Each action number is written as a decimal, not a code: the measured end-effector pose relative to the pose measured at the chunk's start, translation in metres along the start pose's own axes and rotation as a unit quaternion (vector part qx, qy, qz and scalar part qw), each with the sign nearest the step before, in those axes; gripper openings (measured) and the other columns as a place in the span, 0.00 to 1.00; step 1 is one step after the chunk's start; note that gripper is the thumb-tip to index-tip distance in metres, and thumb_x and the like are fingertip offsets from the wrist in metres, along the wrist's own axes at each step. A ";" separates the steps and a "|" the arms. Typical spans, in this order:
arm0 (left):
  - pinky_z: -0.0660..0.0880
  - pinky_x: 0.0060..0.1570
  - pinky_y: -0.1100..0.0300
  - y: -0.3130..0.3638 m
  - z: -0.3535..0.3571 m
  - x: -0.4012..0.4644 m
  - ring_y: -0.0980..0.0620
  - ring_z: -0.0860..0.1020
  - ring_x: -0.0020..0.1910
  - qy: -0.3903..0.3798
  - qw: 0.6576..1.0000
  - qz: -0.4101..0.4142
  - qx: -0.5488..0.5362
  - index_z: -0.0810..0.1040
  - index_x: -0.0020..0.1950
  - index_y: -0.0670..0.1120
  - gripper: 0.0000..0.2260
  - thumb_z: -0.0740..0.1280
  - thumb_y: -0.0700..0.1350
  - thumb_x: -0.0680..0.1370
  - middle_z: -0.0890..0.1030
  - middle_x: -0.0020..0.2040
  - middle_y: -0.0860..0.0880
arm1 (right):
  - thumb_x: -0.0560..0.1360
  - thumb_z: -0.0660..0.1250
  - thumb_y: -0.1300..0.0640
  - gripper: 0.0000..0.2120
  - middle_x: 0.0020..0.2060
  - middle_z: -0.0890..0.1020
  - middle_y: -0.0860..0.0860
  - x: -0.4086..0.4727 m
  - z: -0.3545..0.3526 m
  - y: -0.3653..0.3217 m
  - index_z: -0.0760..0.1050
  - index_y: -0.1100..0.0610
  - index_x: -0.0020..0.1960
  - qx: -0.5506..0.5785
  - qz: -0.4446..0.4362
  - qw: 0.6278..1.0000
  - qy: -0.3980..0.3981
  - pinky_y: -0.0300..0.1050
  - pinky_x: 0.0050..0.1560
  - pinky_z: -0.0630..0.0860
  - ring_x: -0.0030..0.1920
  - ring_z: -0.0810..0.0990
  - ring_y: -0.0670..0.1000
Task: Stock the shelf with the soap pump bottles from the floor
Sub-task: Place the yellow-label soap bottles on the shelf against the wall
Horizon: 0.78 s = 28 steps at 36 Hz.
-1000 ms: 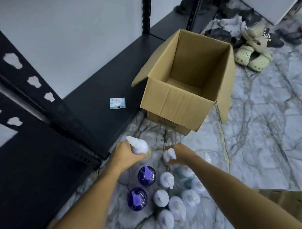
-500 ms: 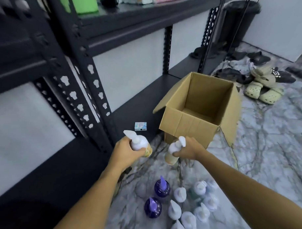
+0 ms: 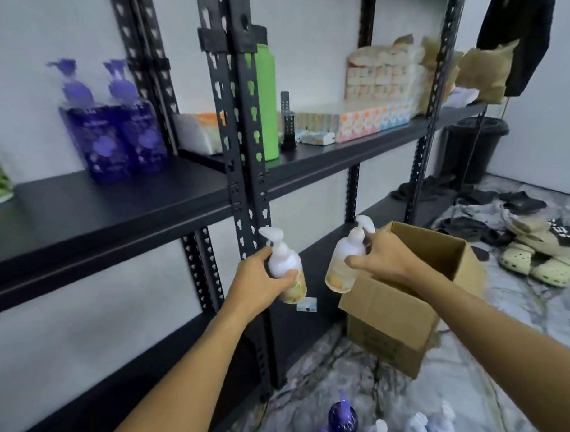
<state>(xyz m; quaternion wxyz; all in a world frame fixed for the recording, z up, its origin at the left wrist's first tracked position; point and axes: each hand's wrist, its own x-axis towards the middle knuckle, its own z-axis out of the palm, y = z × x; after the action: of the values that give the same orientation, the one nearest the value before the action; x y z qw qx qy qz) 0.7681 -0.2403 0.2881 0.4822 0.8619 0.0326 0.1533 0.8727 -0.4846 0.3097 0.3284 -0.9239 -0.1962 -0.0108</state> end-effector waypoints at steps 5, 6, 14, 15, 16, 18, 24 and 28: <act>0.74 0.36 0.71 0.035 -0.042 -0.008 0.63 0.81 0.42 0.049 0.998 0.035 0.003 0.78 0.57 0.56 0.14 0.75 0.50 0.72 0.83 0.48 0.57 | 0.69 0.73 0.53 0.17 0.32 0.78 0.56 -0.001 -0.022 -0.054 0.75 0.65 0.46 0.039 -0.064 0.996 0.039 0.48 0.34 0.71 0.33 0.74 0.52; 0.74 0.35 0.71 0.043 -0.051 -0.010 0.62 0.81 0.42 0.062 0.997 0.043 0.003 0.78 0.56 0.57 0.14 0.75 0.50 0.73 0.83 0.47 0.57 | 0.69 0.73 0.53 0.17 0.32 0.77 0.55 -0.002 -0.027 -0.068 0.74 0.66 0.47 0.043 -0.077 0.995 0.046 0.47 0.34 0.70 0.33 0.74 0.52; 0.78 0.46 0.62 0.091 -0.138 -0.019 0.61 0.81 0.50 0.178 0.980 0.091 -0.016 0.73 0.59 0.55 0.16 0.74 0.51 0.74 0.82 0.52 0.59 | 0.65 0.71 0.45 0.19 0.44 0.85 0.50 -0.003 -0.053 -0.176 0.79 0.53 0.52 0.135 -0.182 0.969 0.100 0.58 0.45 0.83 0.44 0.84 0.52; 0.78 0.44 0.64 0.098 -0.150 -0.021 0.61 0.81 0.50 0.193 0.976 0.095 -0.017 0.72 0.60 0.55 0.17 0.74 0.51 0.74 0.82 0.52 0.59 | 0.65 0.71 0.45 0.21 0.45 0.85 0.49 -0.002 -0.055 -0.188 0.78 0.52 0.55 0.161 -0.188 0.964 0.102 0.56 0.45 0.84 0.44 0.85 0.51; 0.77 0.44 0.64 0.104 -0.162 -0.023 0.61 0.80 0.50 0.207 0.973 0.100 -0.018 0.71 0.60 0.55 0.18 0.74 0.50 0.75 0.81 0.52 0.60 | 0.65 0.72 0.44 0.23 0.46 0.85 0.48 -0.002 -0.055 -0.201 0.78 0.52 0.57 0.180 -0.194 0.958 0.106 0.55 0.45 0.84 0.45 0.85 0.50; 0.76 0.43 0.66 0.114 -0.185 -0.028 0.61 0.80 0.50 0.233 0.966 0.108 -0.017 0.70 0.62 0.55 0.18 0.73 0.50 0.76 0.80 0.52 0.60 | 0.66 0.74 0.43 0.25 0.48 0.84 0.47 0.000 -0.056 -0.226 0.76 0.52 0.60 0.198 -0.212 0.948 0.131 0.53 0.48 0.83 0.47 0.84 0.47; 0.78 0.44 0.62 0.133 -0.252 -0.050 0.60 0.80 0.49 0.302 0.945 0.125 0.003 0.71 0.59 0.55 0.14 0.71 0.50 0.77 0.80 0.52 0.59 | 0.71 0.75 0.47 0.23 0.51 0.83 0.47 0.003 -0.041 -0.300 0.77 0.55 0.63 0.243 -0.268 0.917 0.166 0.38 0.47 0.79 0.49 0.81 0.41; 0.79 0.43 0.63 0.139 -0.292 -0.070 0.59 0.81 0.49 0.333 0.934 0.120 0.036 0.71 0.59 0.55 0.14 0.71 0.52 0.77 0.80 0.52 0.57 | 0.72 0.75 0.48 0.19 0.48 0.82 0.45 -0.002 -0.025 -0.348 0.78 0.52 0.60 0.274 -0.297 0.902 0.152 0.29 0.39 0.76 0.46 0.80 0.38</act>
<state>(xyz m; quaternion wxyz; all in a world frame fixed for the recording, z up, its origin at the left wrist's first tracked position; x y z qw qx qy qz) 0.6023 -0.0893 0.5310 0.3901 0.7757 0.0937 0.4871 0.7452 -0.2550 0.5387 0.5755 -0.6837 -0.4047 -0.1938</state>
